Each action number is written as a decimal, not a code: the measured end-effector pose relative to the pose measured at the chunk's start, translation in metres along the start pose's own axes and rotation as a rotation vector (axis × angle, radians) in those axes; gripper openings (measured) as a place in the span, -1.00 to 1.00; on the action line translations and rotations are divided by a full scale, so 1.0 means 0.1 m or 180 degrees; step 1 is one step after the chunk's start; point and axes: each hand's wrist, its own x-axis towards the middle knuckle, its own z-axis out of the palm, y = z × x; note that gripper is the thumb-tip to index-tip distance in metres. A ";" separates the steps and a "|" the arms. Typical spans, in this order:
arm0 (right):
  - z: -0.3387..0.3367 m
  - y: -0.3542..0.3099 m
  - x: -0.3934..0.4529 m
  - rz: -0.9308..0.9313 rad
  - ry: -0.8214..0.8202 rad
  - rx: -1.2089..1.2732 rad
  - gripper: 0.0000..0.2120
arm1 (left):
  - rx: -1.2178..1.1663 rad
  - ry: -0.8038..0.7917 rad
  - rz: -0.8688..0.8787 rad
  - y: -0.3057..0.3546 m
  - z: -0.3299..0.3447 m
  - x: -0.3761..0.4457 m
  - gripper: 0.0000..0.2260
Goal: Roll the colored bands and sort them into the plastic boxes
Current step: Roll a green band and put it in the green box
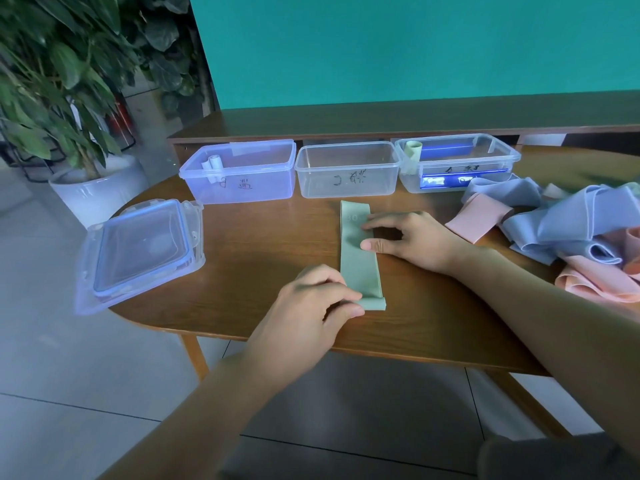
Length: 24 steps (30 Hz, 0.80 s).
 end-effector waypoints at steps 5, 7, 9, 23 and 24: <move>0.00 0.01 0.01 0.0023 -0.0019 0.0039 -0.36 | 0.0065 0.0051 0.0041 -0.01 0.03 0.01 -0.83; 0.00 0.01 0.01 0.0009 -0.0054 0.0041 -0.36 | 0.0095 0.0048 0.0084 -0.01 0.03 0.02 -0.82; 0.00 0.02 0.01 0.0006 -0.0081 0.0045 -0.37 | 0.0102 -0.0010 0.0086 0.00 0.02 0.03 -0.80; -0.02 0.01 0.02 0.0013 -0.0102 -0.0049 -0.38 | 0.0127 -0.0003 0.0209 0.01 0.02 0.06 -0.79; -0.02 0.01 0.02 0.0004 -0.0102 -0.0058 -0.37 | 0.0085 -0.0037 0.0185 0.01 0.02 0.06 -0.77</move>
